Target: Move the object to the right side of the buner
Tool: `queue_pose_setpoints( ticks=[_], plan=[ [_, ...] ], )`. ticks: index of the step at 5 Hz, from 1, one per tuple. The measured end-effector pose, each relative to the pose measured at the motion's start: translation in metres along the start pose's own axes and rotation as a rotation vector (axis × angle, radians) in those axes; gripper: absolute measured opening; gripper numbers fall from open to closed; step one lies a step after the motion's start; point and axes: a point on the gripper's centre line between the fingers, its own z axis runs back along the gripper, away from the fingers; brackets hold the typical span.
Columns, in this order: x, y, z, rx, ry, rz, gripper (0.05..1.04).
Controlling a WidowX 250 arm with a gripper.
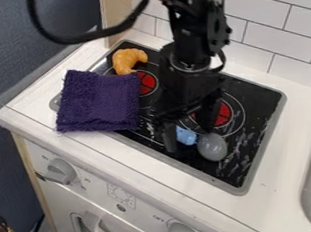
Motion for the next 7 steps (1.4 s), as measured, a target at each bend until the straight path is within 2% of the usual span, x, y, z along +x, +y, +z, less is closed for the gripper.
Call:
queue_pose_setpoints(
  ticks=[1,2,3,4,5,6,7],
  plan=[
    [-0.001,0.0,-0.011,0.019,0.002,-0.007,1.001],
    [0.003,-0.005,-0.013,0.016,-0.006,-0.024,0.938],
    [0.007,-0.005,-0.014,0.027,-0.028,-0.047,0.661],
    [0.011,0.0,-0.012,0.06,-0.058,-0.135,0.372],
    [0.012,0.004,-0.007,0.112,-0.038,-0.338,0.319],
    [0.025,-0.006,0.011,0.117,-0.03,-0.557,0.319],
    [0.037,-0.026,0.033,0.165,-0.011,-0.808,0.319]
  ],
)
